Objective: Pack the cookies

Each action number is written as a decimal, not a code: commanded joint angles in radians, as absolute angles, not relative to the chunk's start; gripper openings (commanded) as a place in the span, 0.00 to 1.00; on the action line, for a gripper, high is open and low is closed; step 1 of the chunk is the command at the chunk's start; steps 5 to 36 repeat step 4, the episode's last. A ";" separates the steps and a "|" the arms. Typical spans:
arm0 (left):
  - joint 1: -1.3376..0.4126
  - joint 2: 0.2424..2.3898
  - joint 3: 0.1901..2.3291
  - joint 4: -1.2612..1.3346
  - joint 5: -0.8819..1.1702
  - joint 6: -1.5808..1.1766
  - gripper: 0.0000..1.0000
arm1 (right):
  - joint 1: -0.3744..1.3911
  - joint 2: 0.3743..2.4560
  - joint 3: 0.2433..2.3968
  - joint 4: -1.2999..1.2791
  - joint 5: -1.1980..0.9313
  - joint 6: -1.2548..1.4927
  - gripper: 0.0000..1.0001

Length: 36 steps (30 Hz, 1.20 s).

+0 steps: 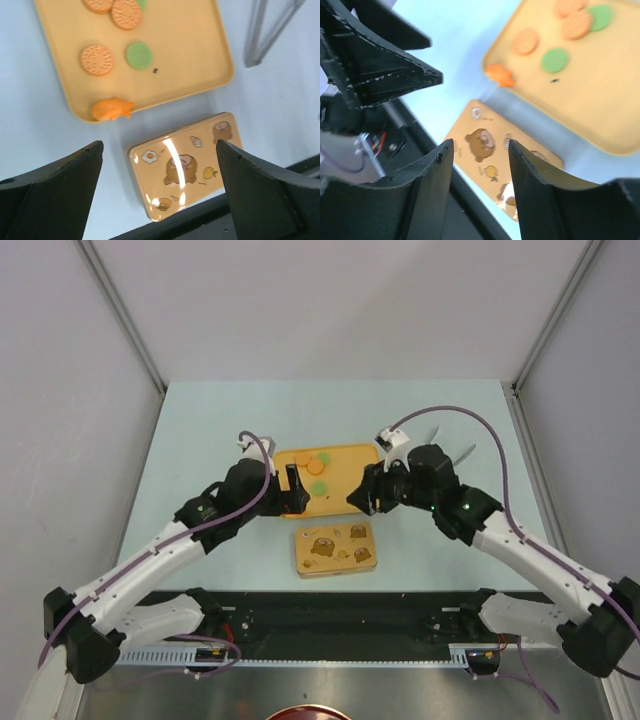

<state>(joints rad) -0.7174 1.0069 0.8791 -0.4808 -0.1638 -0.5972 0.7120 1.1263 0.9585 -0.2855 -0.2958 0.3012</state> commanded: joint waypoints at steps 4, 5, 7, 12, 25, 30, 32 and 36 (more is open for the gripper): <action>-0.710 1.006 0.956 -0.587 -0.307 -0.557 1.00 | 0.724 0.896 0.890 -0.327 0.130 0.267 0.59; -0.710 1.006 0.956 -0.587 -0.307 -0.557 1.00 | 0.724 0.896 0.890 -0.327 0.130 0.267 0.59; -0.710 1.006 0.956 -0.587 -0.307 -0.557 1.00 | 0.724 0.896 0.890 -0.327 0.130 0.267 0.59; -0.710 1.006 0.956 -0.587 -0.307 -0.557 1.00 | 0.724 0.896 0.890 -0.327 0.130 0.267 0.59; -0.710 1.006 0.956 -0.587 -0.307 -0.557 1.00 | 0.724 0.896 0.890 -0.327 0.130 0.267 0.59; -0.710 1.006 0.956 -0.587 -0.307 -0.557 1.00 | 0.724 0.896 0.890 -0.327 0.130 0.267 0.59; -0.710 1.006 0.956 -0.587 -0.307 -0.557 1.00 | 0.724 0.896 0.890 -0.327 0.130 0.267 0.59; -0.710 1.006 0.956 -0.587 -0.307 -0.557 1.00 | 0.724 0.896 0.890 -0.327 0.130 0.267 0.59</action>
